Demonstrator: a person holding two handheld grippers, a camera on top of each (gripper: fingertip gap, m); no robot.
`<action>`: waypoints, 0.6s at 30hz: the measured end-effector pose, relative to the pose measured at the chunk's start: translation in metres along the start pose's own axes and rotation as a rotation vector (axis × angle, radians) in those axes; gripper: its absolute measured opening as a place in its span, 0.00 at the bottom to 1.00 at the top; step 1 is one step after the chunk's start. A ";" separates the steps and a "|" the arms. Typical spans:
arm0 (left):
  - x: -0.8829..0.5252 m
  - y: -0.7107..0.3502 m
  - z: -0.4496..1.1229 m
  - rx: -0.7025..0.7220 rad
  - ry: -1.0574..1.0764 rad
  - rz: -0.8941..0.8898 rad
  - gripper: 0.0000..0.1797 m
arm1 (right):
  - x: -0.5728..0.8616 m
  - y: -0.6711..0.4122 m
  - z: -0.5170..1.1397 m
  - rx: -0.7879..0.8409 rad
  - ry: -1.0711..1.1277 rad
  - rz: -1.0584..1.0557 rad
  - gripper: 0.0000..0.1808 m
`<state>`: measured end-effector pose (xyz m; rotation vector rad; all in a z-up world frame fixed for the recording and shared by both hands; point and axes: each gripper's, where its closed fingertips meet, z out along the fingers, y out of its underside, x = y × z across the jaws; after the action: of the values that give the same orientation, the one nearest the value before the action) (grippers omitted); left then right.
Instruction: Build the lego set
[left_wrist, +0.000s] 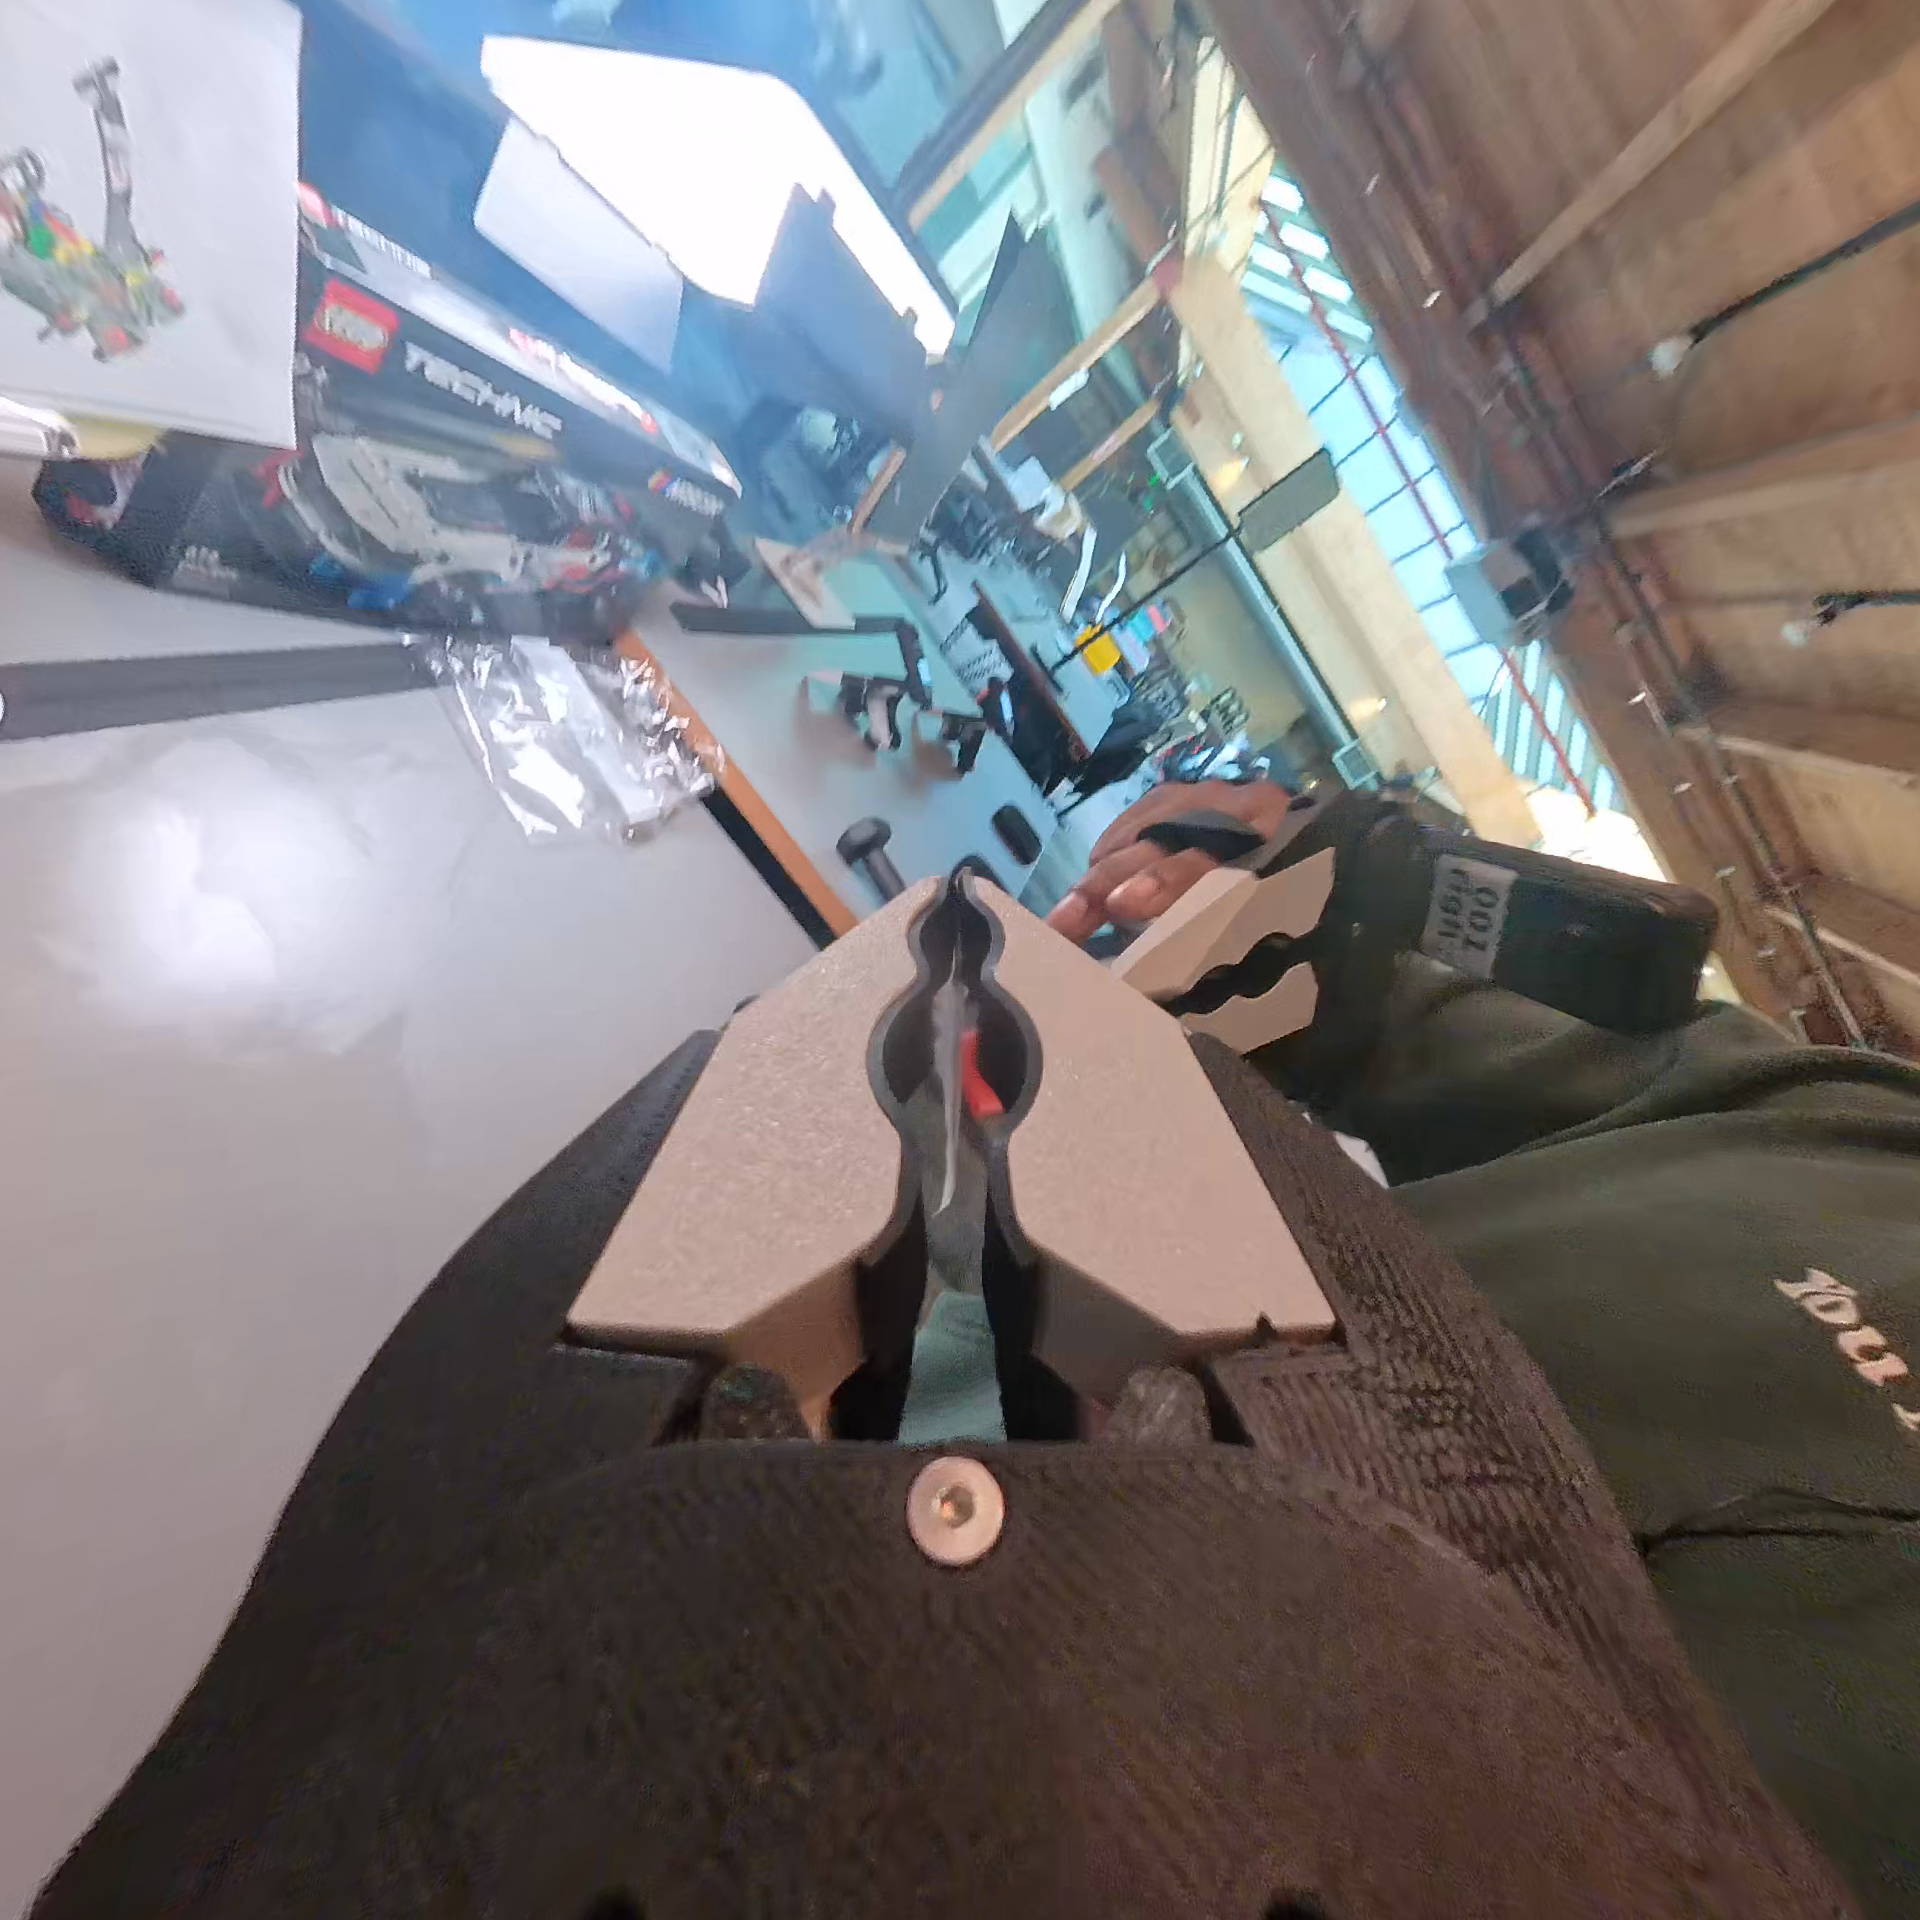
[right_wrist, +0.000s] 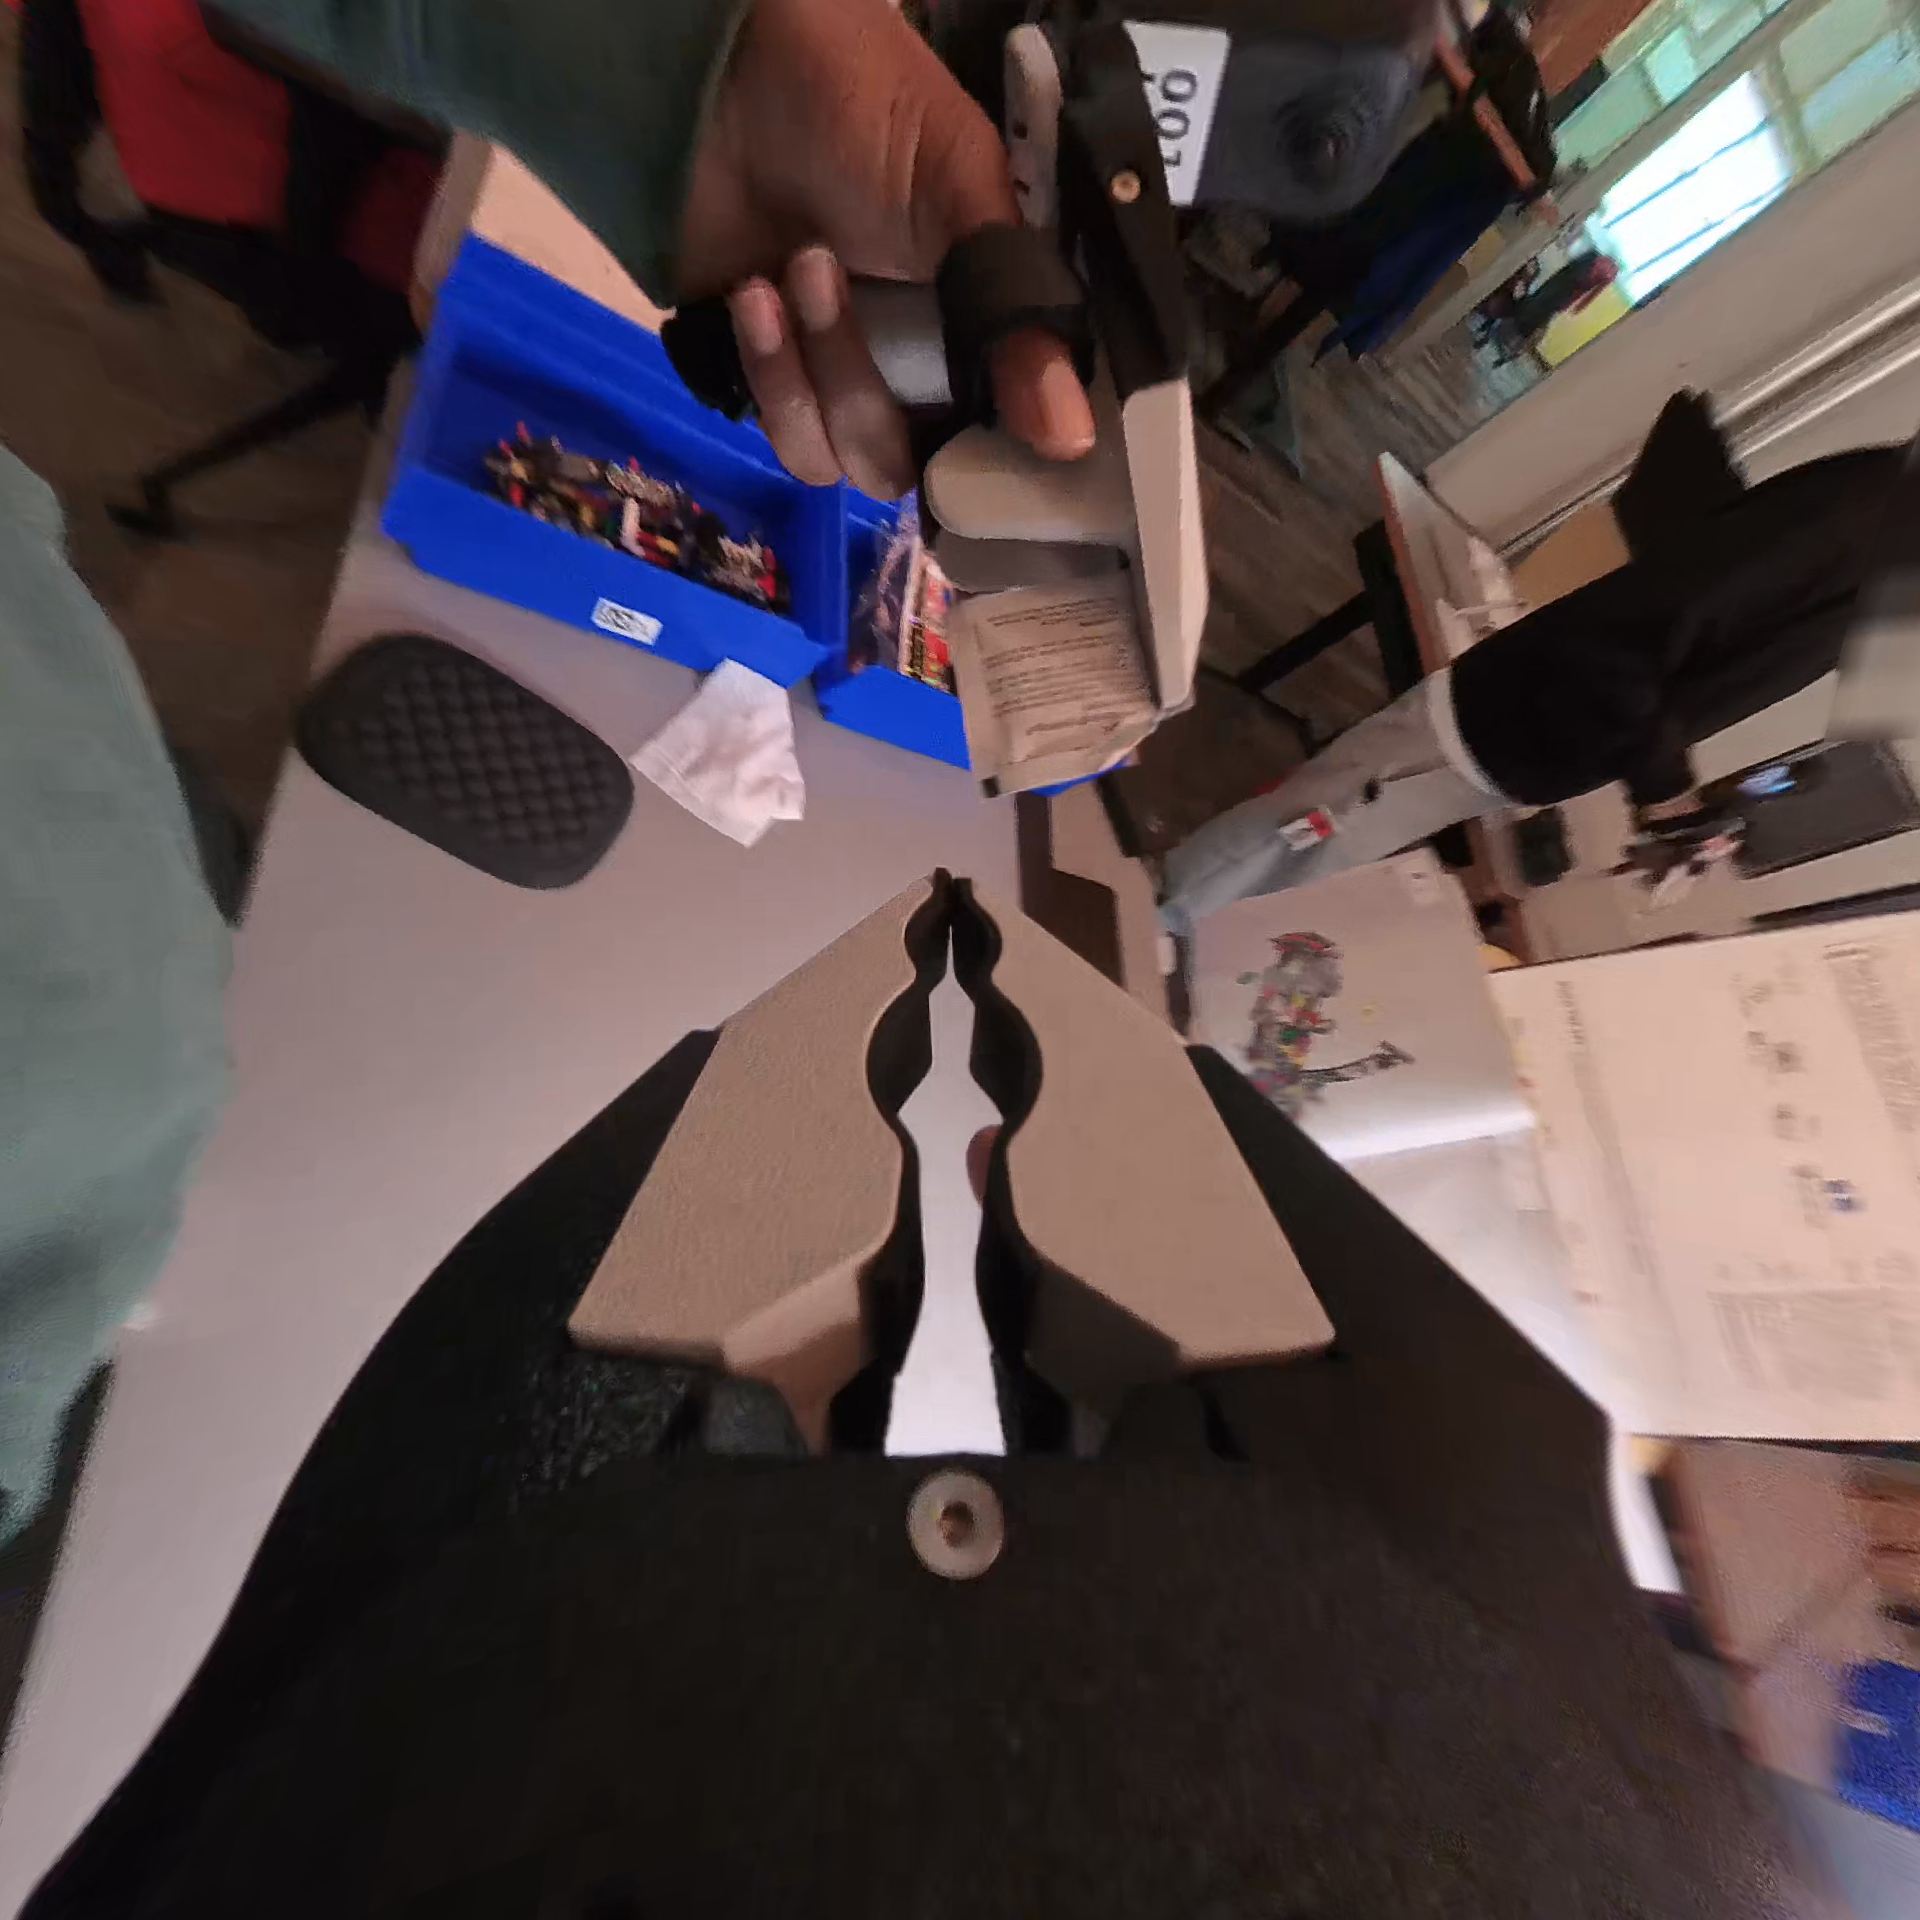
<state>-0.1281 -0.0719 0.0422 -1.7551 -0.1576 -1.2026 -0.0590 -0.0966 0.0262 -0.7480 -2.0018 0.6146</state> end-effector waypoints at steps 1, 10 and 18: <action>0.002 -0.005 -0.004 0.034 0.019 -0.002 0.00 | -0.002 0.002 0.001 0.007 -0.028 0.062 0.00; 0.041 -0.034 -0.053 0.371 0.233 0.101 0.00 | -0.004 0.013 0.034 0.205 -0.128 0.612 0.00; 0.044 -0.016 -0.125 0.626 0.241 0.097 0.00 | -0.033 0.021 0.134 0.257 -0.216 0.852 0.00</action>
<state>-0.1961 -0.1749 0.0919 -1.0566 -0.2689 -1.1282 -0.1558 -0.1230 -0.0713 -1.4213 -1.6767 1.4599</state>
